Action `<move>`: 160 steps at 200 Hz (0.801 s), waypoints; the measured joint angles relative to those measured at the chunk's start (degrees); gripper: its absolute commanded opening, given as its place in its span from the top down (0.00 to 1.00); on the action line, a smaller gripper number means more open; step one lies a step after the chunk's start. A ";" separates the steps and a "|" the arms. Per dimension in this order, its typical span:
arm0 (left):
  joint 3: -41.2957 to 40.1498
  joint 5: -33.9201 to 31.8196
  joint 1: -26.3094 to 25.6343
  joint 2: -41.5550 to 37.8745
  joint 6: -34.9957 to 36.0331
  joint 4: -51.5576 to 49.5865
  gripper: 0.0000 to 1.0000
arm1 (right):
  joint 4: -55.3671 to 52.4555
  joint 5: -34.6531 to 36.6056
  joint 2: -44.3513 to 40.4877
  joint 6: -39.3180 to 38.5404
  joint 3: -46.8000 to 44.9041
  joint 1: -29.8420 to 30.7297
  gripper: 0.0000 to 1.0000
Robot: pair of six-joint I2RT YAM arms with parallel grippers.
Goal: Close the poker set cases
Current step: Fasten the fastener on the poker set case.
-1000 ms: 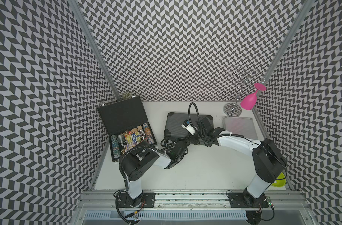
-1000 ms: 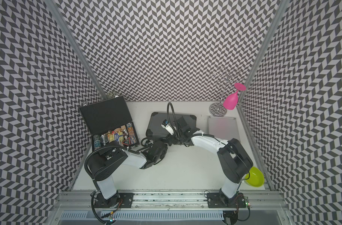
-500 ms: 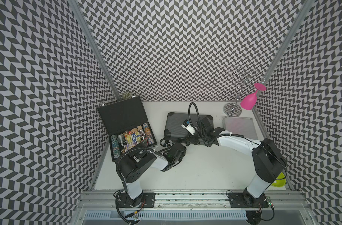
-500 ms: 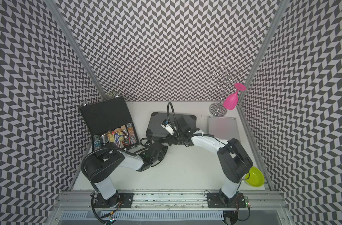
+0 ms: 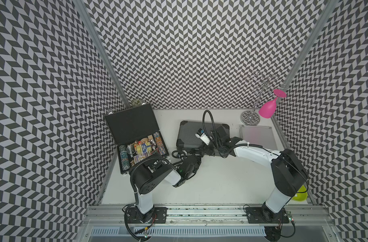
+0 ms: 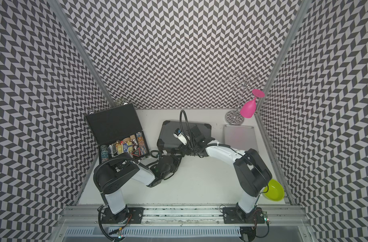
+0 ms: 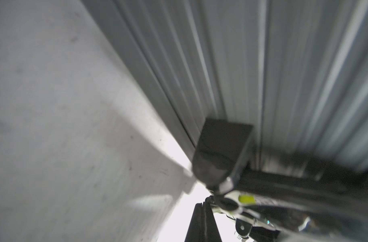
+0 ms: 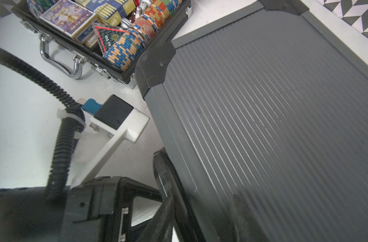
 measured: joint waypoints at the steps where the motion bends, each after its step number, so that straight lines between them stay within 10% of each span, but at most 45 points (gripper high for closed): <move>1: 0.00 0.00 0.00 0.00 0.00 0.00 1.00 | 0.09 0.11 0.04 0.00 0.00 -0.02 0.56; 160: 1.44 0.26 -1.07 0.76 -2.32 -1.77 1.00 | 1.77 1.01 0.87 -0.26 0.11 -1.01 0.56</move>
